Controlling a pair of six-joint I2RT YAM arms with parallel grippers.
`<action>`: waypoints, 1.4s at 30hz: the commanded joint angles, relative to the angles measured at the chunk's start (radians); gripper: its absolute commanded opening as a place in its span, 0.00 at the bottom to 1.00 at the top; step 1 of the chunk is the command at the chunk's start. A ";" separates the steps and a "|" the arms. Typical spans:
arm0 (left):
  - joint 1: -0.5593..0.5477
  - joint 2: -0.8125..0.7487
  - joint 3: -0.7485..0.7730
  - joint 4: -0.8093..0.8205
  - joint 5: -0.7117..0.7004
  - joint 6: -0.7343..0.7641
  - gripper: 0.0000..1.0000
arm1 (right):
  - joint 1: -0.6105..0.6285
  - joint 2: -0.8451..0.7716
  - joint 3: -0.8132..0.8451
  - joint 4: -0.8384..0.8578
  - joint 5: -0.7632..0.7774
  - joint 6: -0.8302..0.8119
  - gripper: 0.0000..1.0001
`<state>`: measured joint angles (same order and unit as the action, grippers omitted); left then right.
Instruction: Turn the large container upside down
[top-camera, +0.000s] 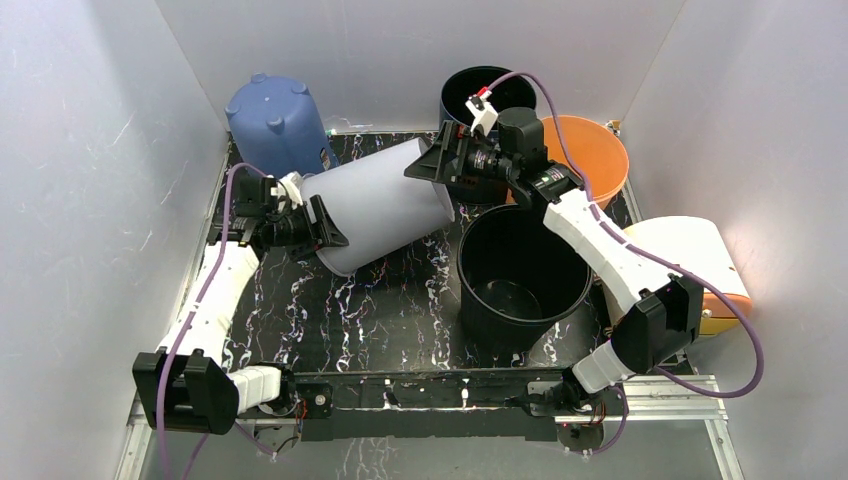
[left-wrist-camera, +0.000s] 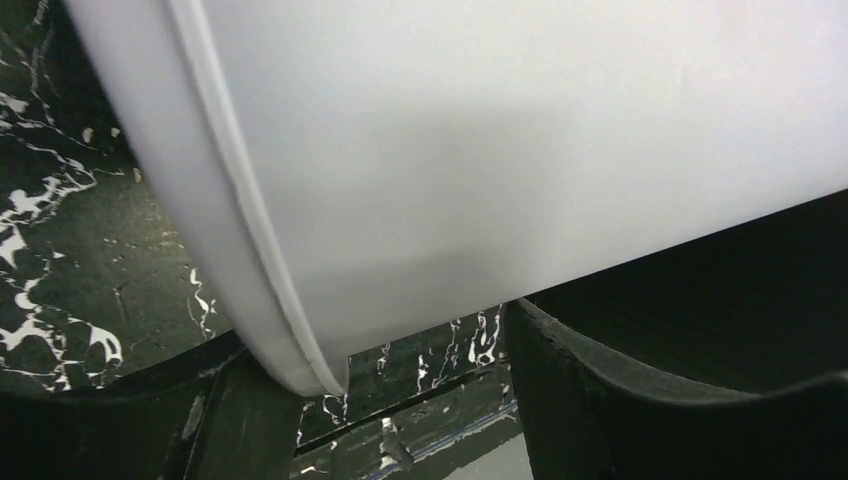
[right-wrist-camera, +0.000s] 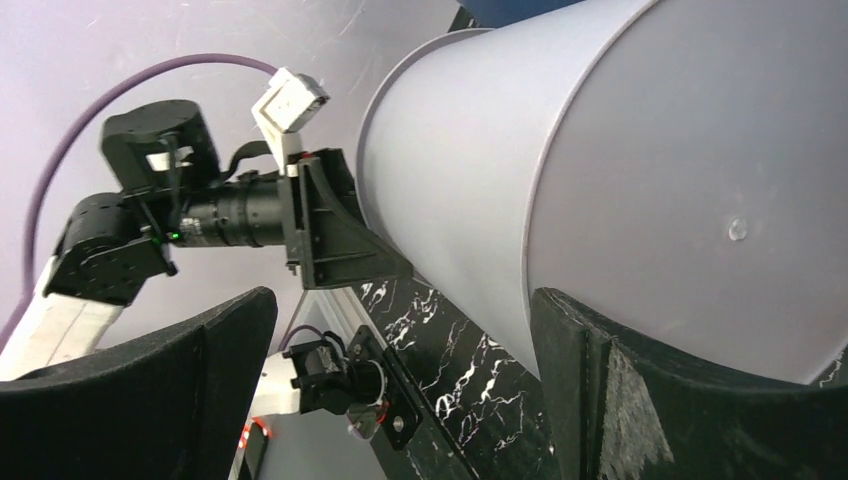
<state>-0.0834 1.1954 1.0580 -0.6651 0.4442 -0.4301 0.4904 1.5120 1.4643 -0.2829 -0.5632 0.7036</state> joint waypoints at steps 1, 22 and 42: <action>-0.010 -0.015 -0.047 0.099 0.049 -0.072 0.66 | 0.045 -0.072 0.056 0.083 -0.160 0.062 0.98; -0.010 -0.003 -0.084 0.027 -0.035 0.017 0.82 | 0.069 -0.052 0.063 0.097 -0.223 0.077 0.98; -0.011 -0.036 -0.096 -0.037 -0.074 0.032 0.83 | 0.169 0.050 0.170 0.059 -0.188 0.029 0.98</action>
<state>-0.0891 1.2018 0.9329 -0.6666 0.3775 -0.4042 0.6579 1.5608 1.5509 -0.2096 -0.7788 0.7853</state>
